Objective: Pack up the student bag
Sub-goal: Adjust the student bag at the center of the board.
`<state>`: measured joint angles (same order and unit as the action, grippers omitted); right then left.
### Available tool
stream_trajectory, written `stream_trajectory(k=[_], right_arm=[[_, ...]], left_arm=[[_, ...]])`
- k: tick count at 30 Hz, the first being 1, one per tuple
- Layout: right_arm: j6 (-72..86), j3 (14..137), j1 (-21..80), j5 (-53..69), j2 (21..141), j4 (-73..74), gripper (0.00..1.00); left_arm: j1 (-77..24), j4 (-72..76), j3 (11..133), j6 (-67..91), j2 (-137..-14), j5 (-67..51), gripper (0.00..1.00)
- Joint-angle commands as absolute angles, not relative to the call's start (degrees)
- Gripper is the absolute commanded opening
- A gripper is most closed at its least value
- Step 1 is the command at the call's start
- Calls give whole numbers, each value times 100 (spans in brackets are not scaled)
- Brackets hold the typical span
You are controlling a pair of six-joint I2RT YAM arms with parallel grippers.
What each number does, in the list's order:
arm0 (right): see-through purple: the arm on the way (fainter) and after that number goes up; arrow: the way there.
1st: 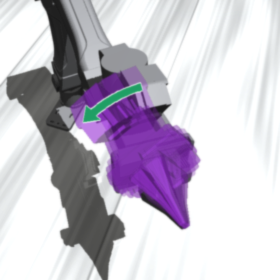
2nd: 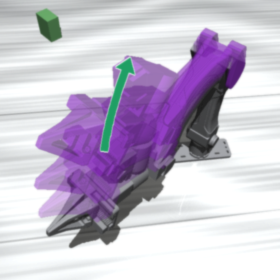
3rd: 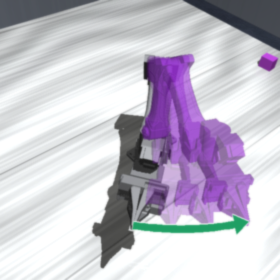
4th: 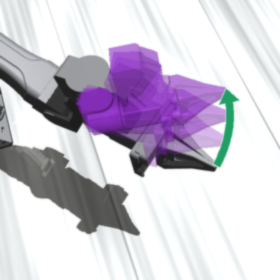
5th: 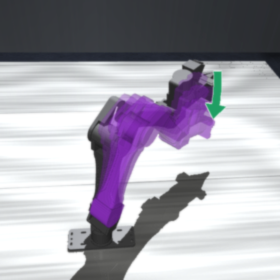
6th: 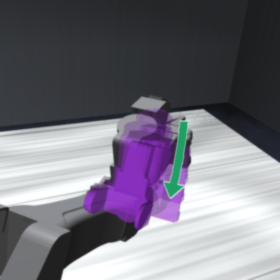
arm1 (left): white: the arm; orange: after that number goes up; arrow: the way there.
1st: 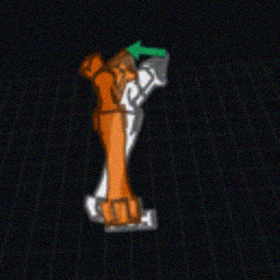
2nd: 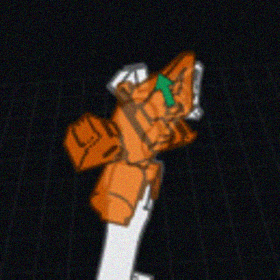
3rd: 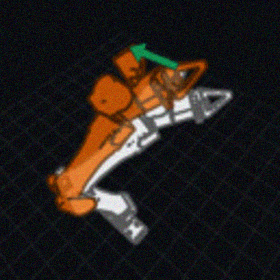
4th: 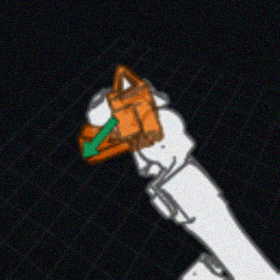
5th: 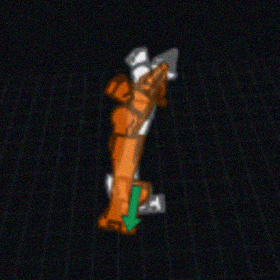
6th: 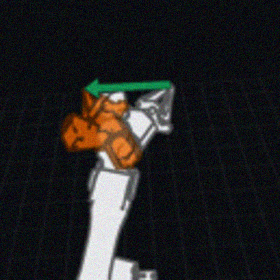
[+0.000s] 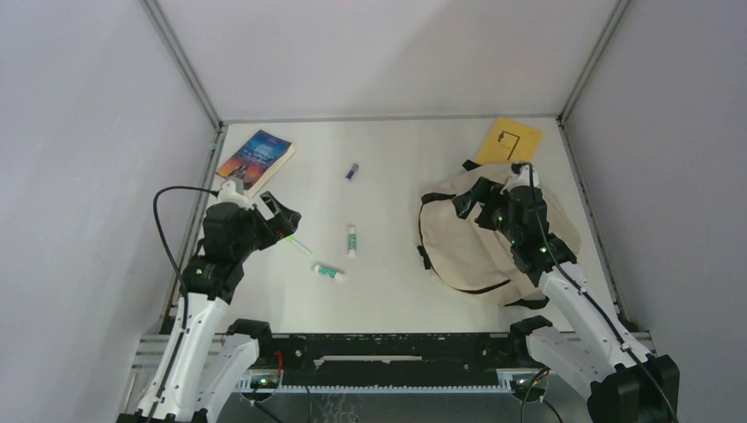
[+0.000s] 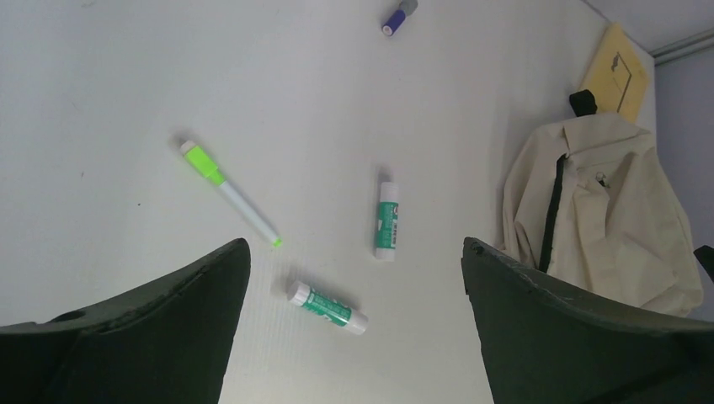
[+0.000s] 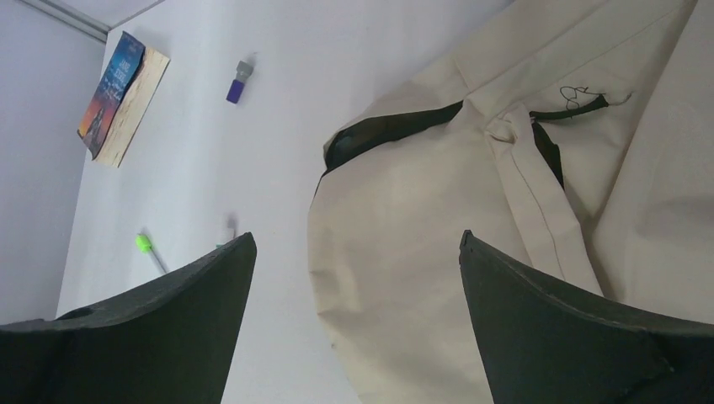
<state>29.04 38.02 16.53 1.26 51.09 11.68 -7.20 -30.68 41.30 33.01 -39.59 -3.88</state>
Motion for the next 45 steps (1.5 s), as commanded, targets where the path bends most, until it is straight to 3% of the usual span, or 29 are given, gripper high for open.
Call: stream_trajectory(k=[1,8,19,25,34,36,39,42,45], right_arm=[[2940,4025,1681,0,5008,1028,100],[2997,4025,1690,-295,5059,1152,100],[2557,4179,2212,-613,5390,1716,99],[2363,4229,3178,-1091,6023,2011,89],[1995,4621,4313,-1881,7667,1706,96],[2116,4684,4339,-2057,7811,1746,88],[2142,4744,4334,-2121,7648,1834,56],[2044,4821,4342,-1899,7194,1922,42],[1983,4829,4335,-1767,6649,1954,16]], left_arm=[[-697,-2894,4263,3181,-3810,-362,100],[-902,-2292,3877,3094,-3904,-1478,100],[-3818,-2042,4397,3267,-5411,227,100],[-3731,-1500,4243,3541,-5523,255,100],[-3625,-1685,4272,3649,-5468,453,100],[-3621,-1694,4219,3703,-5414,444,100],[-3612,-1706,4140,3731,-5349,415,100],[-3612,-1722,4117,3689,-5369,354,100],[-3610,-1706,4162,3665,-5441,308,100]])
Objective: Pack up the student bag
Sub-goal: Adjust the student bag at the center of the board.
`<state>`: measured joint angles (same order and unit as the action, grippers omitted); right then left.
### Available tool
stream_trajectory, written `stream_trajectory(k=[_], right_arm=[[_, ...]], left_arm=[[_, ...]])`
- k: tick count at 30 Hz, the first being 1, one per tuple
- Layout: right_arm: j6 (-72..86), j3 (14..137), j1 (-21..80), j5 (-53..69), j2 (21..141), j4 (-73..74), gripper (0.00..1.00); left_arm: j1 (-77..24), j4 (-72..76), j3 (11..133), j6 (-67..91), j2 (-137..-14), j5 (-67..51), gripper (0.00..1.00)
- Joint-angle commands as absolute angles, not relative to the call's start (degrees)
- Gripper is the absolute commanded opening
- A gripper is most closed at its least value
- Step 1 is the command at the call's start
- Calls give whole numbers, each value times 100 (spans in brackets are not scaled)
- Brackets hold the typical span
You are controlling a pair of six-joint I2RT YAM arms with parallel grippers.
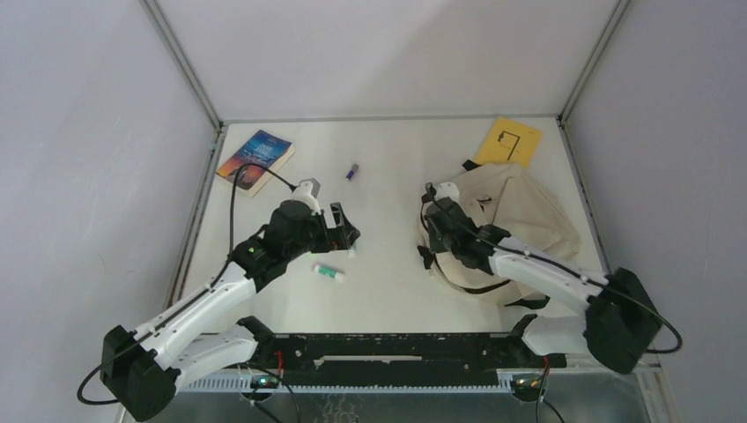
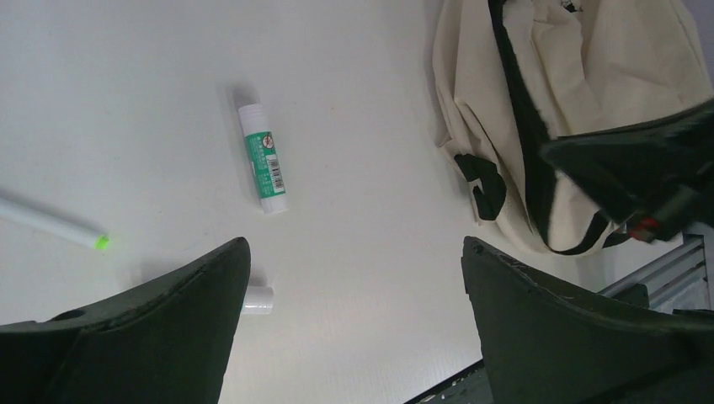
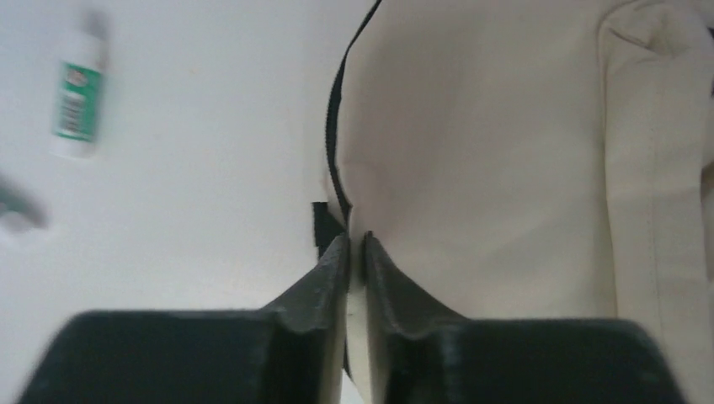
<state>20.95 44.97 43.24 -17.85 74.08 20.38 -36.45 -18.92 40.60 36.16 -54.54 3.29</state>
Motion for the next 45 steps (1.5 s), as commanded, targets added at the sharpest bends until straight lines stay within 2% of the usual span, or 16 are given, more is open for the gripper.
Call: stream_trajectory(k=[1,2,9,15,23,27,32,36,39,41,43,45], right_arm=[[1978,4863,4324,-1742,6499,2020,8],[1978,4935,4298,-1710,6366,2109,0],[2263,5080,3710,-735,5826,2548,0],[3113,5080,2462,1067,5311,2323,0],[3836,4954,1600,2172,5194,2216,0],[3953,4907,1468,2234,5046,2260,0],[4014,4765,1374,2203,4841,2330,0],[4078,4644,1315,2221,4751,2385,0],[4091,4623,1264,2199,4638,2456,0],[4059,4626,1151,2213,4509,2548,0],[4014,4631,973,2329,4330,2680,0],[3912,4687,792,2443,4081,2936,0]], left_arm=[[-3612,-1674,4170,3665,-5460,297,100],[-3612,-1612,4175,3669,-5478,257,100],[-3619,-1255,4296,3652,-5849,-422,100],[-3788,-637,4226,3958,-6385,-1014,99],[-4204,-50,4757,4285,-7699,-1175,98],[-4351,190,5178,4680,-8618,-1172,90],[-4540,598,5565,4989,-9202,-1138,76],[-4705,388,6112,5015,-9806,-1165,71],[-4755,311,6322,5070,-10152,-1216,57],[-4760,195,6373,5040,-10237,-1152,43],[-4751,-114,6460,4847,-10213,-962,20],[-4725,-479,6603,4484,-10141,-753,2]])
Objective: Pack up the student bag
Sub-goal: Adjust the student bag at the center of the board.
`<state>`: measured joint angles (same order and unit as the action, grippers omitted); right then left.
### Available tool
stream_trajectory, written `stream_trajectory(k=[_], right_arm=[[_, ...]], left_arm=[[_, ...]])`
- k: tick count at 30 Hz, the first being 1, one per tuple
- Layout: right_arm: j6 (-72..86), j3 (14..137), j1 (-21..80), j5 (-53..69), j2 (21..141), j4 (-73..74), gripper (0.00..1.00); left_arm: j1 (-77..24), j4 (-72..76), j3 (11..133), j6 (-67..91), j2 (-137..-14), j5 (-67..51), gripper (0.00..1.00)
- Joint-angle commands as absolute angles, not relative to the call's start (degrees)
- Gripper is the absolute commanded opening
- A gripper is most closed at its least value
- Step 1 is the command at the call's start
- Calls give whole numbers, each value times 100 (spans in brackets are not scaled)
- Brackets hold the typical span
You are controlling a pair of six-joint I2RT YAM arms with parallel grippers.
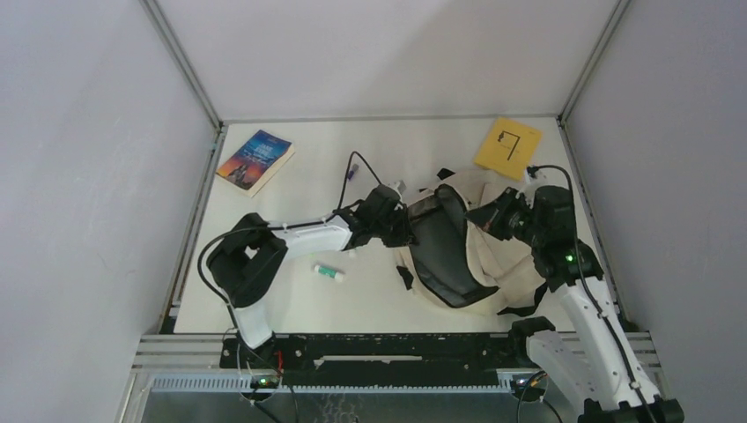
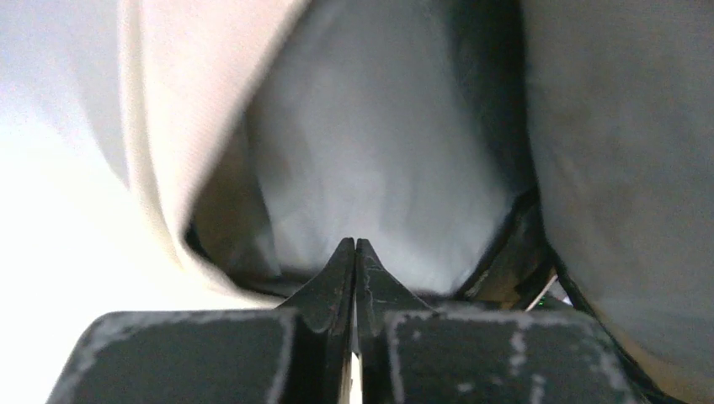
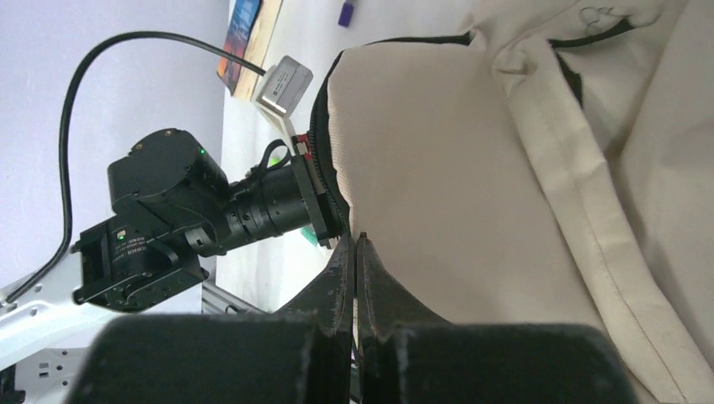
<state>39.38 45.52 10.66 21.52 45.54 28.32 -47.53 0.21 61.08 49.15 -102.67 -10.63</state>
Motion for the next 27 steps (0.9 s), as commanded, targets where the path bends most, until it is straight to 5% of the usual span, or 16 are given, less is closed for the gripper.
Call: stream_trajectory(k=[1,14,16,19,21,27], right_arm=[[3840,4746,712,2437,3986,3104,0],[3567,5175,563,1741,3424,4251,0],[3588,5073,569,1707,3443,4146,0],[3614,4945,568,1717,3518,3979,0],[3641,4872,566,1758,3600,3841,0],[3674,4659,571,1868,3782,3534,0]], left_arm=[[-4696,-649,6679,4328,-10104,-692,0],[-4654,-1848,7679,3302,-10008,-1109,4],[-4836,-2057,7525,3165,-9486,-657,17],[-4989,-2219,7129,3256,-8863,-54,75],[-4986,-2368,6904,3561,-8687,369,96],[-5019,-1938,6273,4754,-9055,-29,100]])
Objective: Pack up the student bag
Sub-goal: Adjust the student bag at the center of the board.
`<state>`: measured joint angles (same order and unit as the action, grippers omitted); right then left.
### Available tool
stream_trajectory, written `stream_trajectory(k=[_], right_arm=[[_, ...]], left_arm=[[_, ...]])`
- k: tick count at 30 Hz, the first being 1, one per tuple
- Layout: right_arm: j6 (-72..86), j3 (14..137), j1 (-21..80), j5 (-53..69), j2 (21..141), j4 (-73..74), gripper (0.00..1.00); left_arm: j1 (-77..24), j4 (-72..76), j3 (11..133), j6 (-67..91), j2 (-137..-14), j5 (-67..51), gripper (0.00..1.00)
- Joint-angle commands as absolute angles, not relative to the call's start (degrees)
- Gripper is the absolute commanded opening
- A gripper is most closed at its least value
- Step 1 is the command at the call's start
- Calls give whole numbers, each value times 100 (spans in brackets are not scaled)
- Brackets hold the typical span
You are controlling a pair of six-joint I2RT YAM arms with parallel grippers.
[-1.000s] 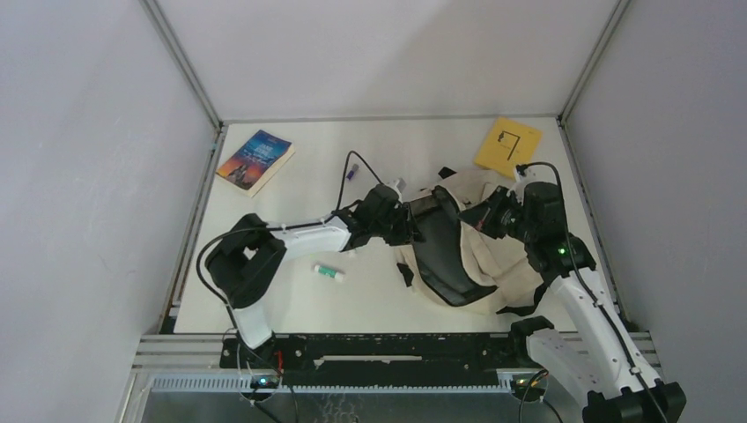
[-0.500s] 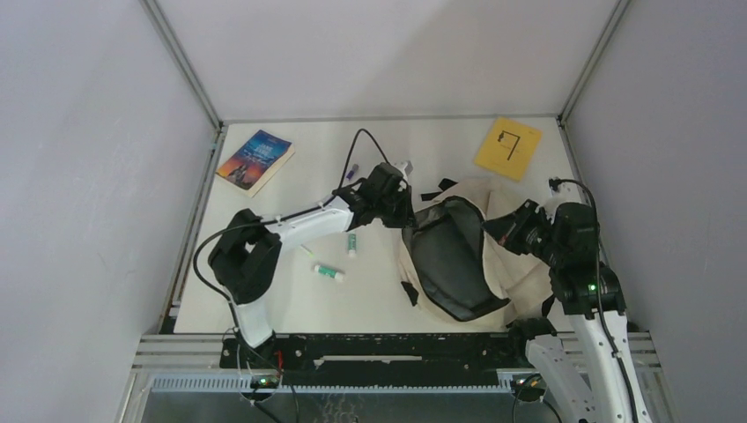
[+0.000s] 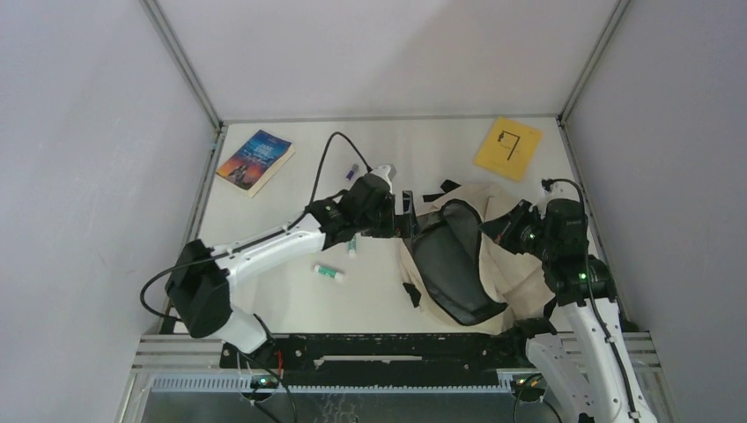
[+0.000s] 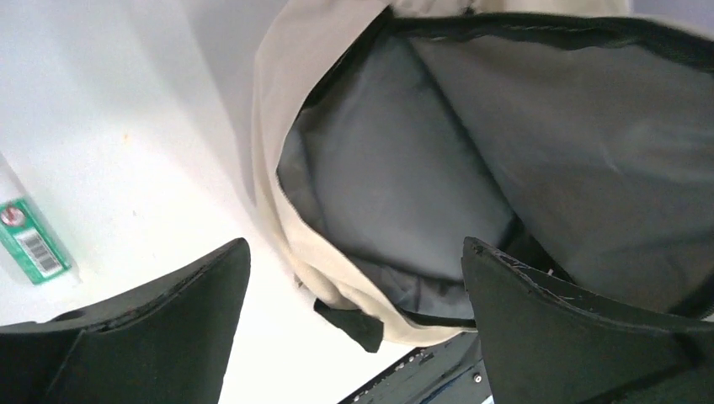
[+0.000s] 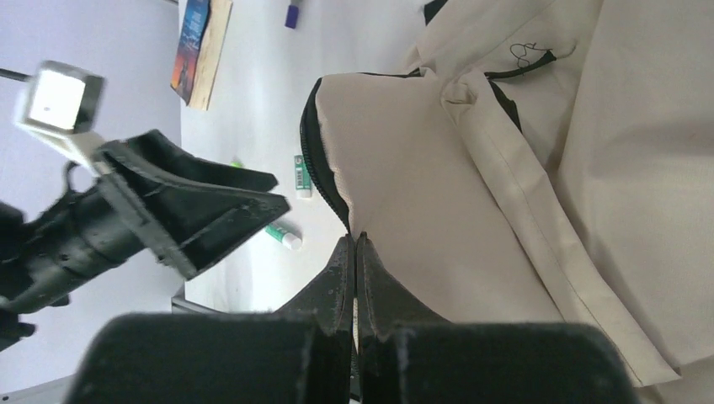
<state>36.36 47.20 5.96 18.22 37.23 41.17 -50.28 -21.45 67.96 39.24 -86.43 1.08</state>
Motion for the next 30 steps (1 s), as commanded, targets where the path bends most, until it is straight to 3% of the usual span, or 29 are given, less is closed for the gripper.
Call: stream_trajectory(k=[1,4,7,9,13,14,23,30], right_arm=[[3668,4632,567,1859,3796,3511,0],[3623,4577,571,1827,3825,3502,0],[3540,4537,565,1706,3817,3602,0],[3448,4547,571,1589,3765,3747,0],[3231,4619,566,1170,3443,4238,0],[3164,4668,565,1048,3356,4399,0],[2787,5670,570,416,2954,5590,0],[2765,6051,570,950,3228,5541,0]], left_arm=[[-5056,-1638,6176,4917,-9166,-264,100],[-5179,-1193,6052,5274,-9530,-636,97],[-5199,-1076,6090,5442,-9916,-822,84],[-5189,-1157,6165,5378,-10008,-785,66],[-5153,-1389,6453,4955,-9909,-547,9],[-5132,-1544,6628,4740,-9916,-477,2],[-5079,-3255,8870,2519,-10706,66,0],[-5071,-3457,8826,2089,-10868,-588,0]])
